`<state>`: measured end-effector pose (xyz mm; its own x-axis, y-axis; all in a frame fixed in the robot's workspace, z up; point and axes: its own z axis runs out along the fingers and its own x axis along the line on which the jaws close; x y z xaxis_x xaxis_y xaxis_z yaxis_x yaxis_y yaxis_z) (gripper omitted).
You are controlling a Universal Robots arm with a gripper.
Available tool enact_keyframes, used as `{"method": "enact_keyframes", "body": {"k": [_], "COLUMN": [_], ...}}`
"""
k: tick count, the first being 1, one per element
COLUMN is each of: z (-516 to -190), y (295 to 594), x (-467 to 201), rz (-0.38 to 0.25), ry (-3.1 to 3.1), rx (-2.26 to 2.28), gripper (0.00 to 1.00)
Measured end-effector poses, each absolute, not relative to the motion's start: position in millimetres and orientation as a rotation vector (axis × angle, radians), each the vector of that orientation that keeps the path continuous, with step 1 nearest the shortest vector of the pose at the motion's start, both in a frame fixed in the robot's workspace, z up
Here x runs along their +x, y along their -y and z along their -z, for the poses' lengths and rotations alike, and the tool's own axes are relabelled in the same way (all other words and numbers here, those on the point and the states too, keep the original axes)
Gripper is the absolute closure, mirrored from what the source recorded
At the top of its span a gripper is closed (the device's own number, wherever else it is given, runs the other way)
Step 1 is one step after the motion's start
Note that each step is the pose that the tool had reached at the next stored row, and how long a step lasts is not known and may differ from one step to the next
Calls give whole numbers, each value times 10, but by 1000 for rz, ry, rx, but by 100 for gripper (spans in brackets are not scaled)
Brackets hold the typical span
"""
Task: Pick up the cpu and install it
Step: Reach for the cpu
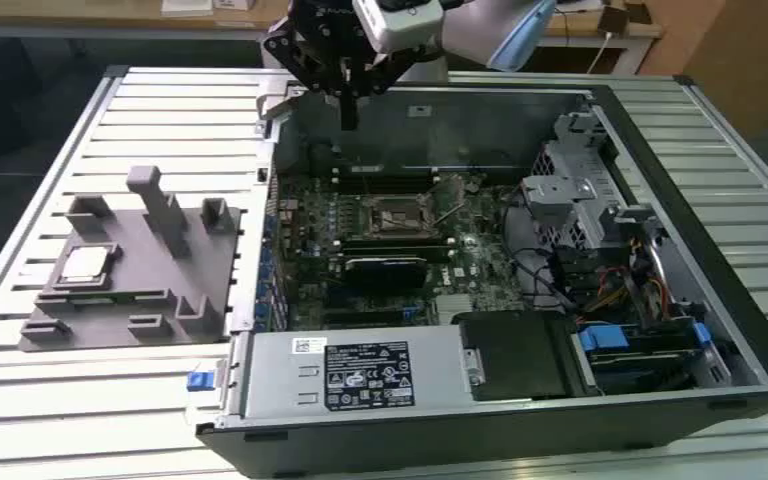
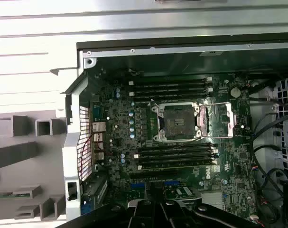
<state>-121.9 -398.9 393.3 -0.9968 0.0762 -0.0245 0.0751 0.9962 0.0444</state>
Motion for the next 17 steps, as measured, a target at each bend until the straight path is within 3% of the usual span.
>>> {"method": "enact_keyframes", "body": {"k": [17], "z": [-3933], "y": [3989], "x": [-1234], "rz": [-68], "ry": [-3112], "rx": [118], "gripper": [89]}}
